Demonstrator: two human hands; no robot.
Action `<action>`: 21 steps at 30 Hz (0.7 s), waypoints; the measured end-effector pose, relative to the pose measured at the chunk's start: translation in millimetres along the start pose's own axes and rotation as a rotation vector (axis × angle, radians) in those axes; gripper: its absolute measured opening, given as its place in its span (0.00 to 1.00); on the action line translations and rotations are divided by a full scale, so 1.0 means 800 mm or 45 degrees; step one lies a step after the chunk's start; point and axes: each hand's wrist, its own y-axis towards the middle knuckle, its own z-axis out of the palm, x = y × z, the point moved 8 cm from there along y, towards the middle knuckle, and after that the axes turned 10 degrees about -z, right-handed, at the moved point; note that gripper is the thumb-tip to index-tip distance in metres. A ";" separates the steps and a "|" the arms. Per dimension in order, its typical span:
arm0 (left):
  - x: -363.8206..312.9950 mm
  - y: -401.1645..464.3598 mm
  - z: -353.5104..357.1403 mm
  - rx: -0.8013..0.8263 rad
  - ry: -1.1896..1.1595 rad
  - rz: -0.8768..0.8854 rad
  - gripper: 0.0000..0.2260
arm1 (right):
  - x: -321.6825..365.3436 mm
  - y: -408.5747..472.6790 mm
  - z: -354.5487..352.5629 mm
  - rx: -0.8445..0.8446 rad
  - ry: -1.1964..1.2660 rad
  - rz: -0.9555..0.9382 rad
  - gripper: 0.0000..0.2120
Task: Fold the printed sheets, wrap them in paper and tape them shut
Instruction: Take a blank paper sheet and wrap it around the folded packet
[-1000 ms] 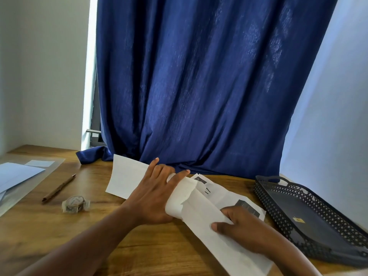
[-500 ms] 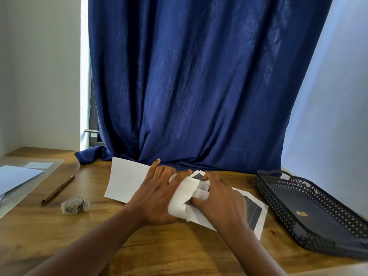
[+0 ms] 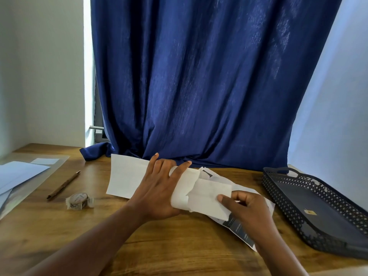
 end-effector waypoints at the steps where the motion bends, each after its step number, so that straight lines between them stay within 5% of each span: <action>1: -0.001 0.000 0.000 -0.001 0.000 0.001 0.51 | 0.003 0.003 0.008 -0.005 0.023 -0.016 0.12; 9: -0.007 -0.002 0.000 -0.033 0.011 0.045 0.51 | 0.004 0.026 0.075 0.003 0.054 -0.127 0.05; 21: -0.017 -0.003 -0.001 -0.016 0.009 0.068 0.49 | -0.019 0.044 0.117 -0.024 -0.199 -0.059 0.11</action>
